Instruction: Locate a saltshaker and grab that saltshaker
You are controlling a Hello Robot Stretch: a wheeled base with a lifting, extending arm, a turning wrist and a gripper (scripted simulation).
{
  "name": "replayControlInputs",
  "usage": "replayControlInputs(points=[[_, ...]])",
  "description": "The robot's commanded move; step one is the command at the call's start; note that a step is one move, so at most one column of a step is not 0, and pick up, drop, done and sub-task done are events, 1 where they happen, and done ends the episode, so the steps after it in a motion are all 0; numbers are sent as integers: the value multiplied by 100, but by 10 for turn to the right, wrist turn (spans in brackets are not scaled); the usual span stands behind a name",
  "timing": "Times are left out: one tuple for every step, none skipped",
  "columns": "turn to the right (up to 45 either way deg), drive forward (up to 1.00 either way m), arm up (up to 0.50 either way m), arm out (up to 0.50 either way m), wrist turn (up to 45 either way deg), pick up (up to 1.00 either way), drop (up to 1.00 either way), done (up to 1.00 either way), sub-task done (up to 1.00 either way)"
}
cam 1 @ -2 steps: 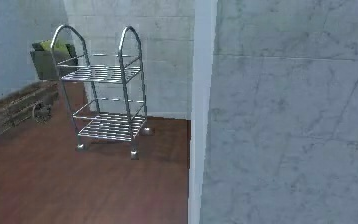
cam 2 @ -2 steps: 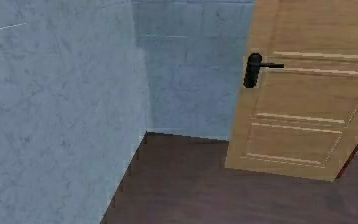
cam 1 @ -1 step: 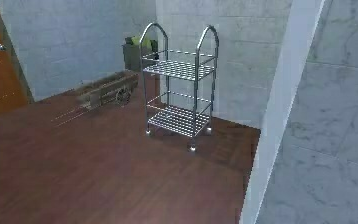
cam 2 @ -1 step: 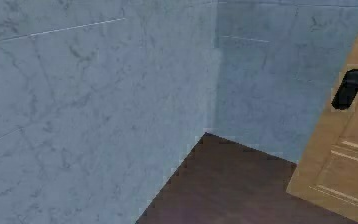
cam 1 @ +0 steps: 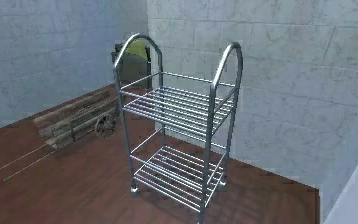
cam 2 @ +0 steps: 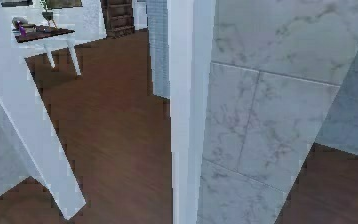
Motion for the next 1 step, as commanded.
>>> replayControlInputs(points=[[90,0,0,0,0,0,0,0,0]])
